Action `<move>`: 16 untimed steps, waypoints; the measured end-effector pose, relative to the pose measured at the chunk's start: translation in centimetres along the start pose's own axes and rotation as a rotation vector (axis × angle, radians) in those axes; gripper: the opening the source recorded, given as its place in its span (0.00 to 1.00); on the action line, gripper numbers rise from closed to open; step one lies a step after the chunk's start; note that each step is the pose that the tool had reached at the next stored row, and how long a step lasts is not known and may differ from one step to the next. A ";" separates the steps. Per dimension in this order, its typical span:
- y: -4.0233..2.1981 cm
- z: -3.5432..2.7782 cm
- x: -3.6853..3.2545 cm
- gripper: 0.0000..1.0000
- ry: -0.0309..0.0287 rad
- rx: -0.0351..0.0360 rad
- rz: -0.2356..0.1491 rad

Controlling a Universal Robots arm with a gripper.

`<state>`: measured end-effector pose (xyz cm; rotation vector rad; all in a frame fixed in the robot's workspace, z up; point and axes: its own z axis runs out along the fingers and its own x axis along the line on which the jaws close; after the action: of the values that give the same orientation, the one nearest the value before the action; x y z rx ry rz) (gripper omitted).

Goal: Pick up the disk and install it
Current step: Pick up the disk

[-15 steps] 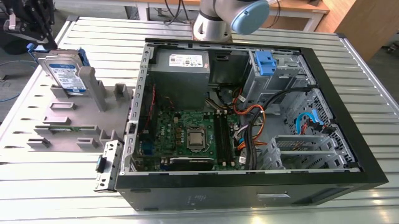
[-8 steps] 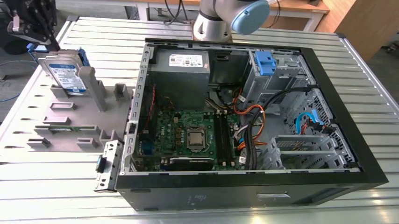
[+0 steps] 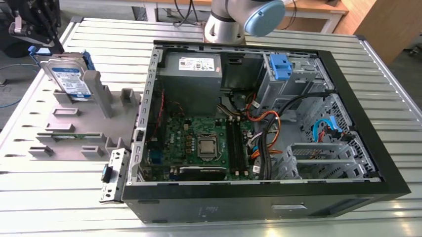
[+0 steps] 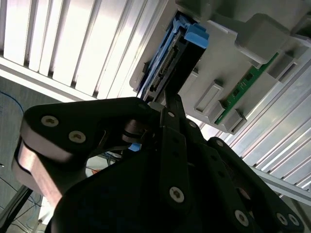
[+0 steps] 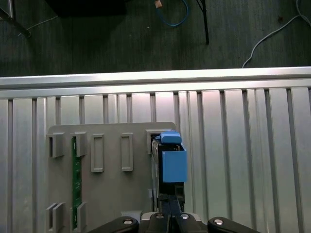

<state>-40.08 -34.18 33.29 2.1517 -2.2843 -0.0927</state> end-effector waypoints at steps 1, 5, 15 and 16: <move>0.00 0.00 0.00 0.11 -0.0001 0.0001 0.000; 0.00 0.00 0.00 0.11 0.0000 0.0000 0.000; 0.00 0.01 -0.01 0.35 0.0000 0.0001 0.000; 0.00 0.01 -0.01 0.41 0.0000 0.0000 0.000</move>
<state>-40.08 -34.16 33.28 2.1517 -2.2843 -0.0927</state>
